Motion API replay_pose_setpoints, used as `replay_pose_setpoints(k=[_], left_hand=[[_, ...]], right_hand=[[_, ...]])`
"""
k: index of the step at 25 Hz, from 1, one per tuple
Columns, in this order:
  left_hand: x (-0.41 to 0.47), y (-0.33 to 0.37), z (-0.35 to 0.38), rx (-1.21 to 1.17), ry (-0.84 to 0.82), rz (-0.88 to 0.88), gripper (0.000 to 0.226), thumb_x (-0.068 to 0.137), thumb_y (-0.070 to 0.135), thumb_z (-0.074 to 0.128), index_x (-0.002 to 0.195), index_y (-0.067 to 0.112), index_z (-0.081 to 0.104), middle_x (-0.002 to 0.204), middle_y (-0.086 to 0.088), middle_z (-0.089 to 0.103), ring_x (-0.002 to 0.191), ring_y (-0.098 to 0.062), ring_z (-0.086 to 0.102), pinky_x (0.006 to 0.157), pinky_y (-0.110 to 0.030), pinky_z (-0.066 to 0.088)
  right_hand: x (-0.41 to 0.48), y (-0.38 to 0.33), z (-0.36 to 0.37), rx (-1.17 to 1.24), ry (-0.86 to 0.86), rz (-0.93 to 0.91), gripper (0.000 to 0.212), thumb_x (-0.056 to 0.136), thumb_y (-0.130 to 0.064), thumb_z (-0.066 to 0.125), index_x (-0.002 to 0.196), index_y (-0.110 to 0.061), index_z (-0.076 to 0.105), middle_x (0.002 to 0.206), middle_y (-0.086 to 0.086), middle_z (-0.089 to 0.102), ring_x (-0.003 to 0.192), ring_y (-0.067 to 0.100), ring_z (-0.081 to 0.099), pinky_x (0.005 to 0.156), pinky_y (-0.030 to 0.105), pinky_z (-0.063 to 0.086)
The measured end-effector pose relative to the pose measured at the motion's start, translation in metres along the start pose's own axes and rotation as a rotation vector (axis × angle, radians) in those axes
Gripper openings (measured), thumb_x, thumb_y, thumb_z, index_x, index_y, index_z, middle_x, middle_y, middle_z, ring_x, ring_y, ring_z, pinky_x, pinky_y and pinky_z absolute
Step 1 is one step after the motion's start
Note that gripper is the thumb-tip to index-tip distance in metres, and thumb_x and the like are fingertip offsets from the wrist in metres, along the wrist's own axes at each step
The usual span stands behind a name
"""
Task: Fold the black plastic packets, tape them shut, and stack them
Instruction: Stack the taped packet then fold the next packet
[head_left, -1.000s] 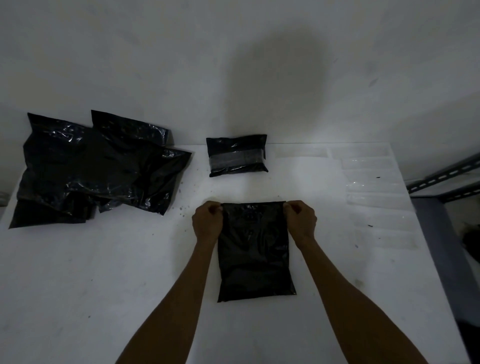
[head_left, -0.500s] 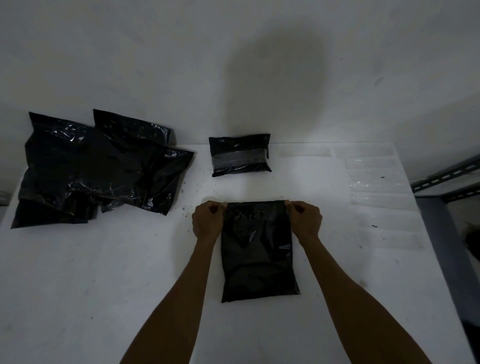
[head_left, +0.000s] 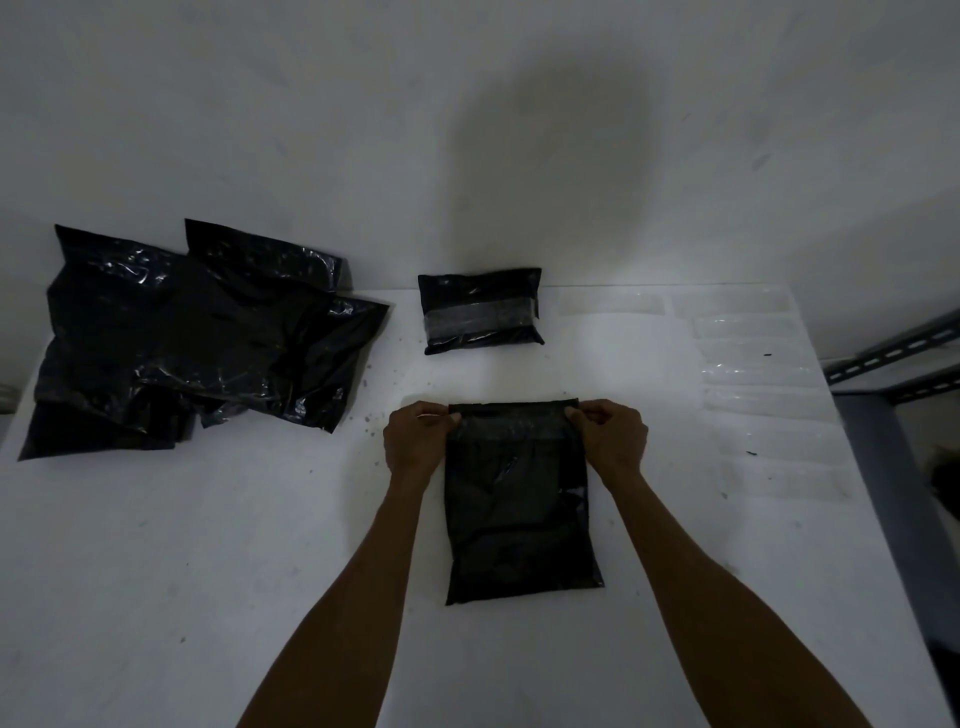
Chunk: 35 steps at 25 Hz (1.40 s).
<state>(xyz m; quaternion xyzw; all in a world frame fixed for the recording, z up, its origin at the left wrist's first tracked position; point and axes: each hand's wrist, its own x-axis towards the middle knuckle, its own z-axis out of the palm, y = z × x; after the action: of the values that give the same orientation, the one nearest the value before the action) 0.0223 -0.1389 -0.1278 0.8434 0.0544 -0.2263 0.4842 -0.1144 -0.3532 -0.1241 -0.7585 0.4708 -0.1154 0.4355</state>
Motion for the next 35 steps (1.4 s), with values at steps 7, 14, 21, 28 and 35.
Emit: replay_pose_setpoints(k=[7, 14, 21, 28, 35], left_hand=[[-0.005, 0.0, -0.001, 0.045, 0.012, 0.129, 0.02, 0.085, 0.028, 0.076, 0.101, 0.017, 0.077, 0.092, 0.004, 0.075, 0.083, -0.012, 0.069, 0.081, -0.024, 0.054], [-0.03, 0.005, 0.011, 0.218, 0.151, 0.246, 0.046, 0.089, 0.04, 0.068, 0.131, 0.021, 0.059, 0.129, -0.001, 0.059, 0.116, -0.016, 0.056, 0.094, -0.025, 0.044], [-0.073, -0.052, 0.0, 0.846, -0.143, 0.918, 0.071, 0.098, 0.055, 0.048, 0.156, 0.023, 0.022, 0.164, -0.008, 0.009, 0.152, -0.025, 0.007, 0.116, -0.056, 0.024], [-0.101, -0.033, -0.016, 0.499, 0.079, 0.415, 0.102, 0.075, 0.073, 0.066, 0.155, 0.029, 0.019, 0.147, -0.006, 0.043, 0.13, -0.022, 0.046, 0.102, -0.041, 0.045], [-0.121, -0.034, -0.015, 0.482, -0.04, 0.039, 0.09, 0.068, 0.062, 0.079, 0.14, 0.025, 0.038, 0.085, 0.011, 0.062, 0.076, -0.01, 0.059, 0.067, -0.029, 0.052]], right_hand=[[0.001, -0.001, 0.004, -0.065, 0.053, -0.028, 0.022, 0.081, -0.039, 0.079, 0.085, -0.017, 0.079, 0.077, -0.003, 0.074, 0.063, 0.004, 0.063, 0.06, 0.013, 0.046], [-0.008, 0.0, 0.004, -0.066, 0.137, -0.053, 0.036, 0.09, -0.042, 0.068, 0.114, -0.015, 0.068, 0.103, 0.003, 0.07, 0.091, 0.018, 0.066, 0.08, 0.03, 0.053], [-0.066, 0.054, -0.007, -0.613, -0.26, -0.853, 0.056, 0.101, -0.044, 0.042, 0.15, -0.016, 0.036, 0.161, 0.008, 0.025, 0.149, 0.023, 0.022, 0.115, 0.045, 0.031], [-0.084, 0.031, -0.034, -0.261, -0.038, -0.12, 0.08, 0.079, -0.061, 0.071, 0.142, -0.022, 0.04, 0.121, 0.004, 0.063, 0.107, 0.02, 0.06, 0.089, 0.04, 0.054], [-0.119, 0.027, -0.033, -0.261, -0.182, 0.322, 0.082, 0.065, -0.063, 0.081, 0.128, -0.02, 0.052, 0.086, -0.003, 0.068, 0.083, 0.018, 0.065, 0.071, 0.03, 0.054]])
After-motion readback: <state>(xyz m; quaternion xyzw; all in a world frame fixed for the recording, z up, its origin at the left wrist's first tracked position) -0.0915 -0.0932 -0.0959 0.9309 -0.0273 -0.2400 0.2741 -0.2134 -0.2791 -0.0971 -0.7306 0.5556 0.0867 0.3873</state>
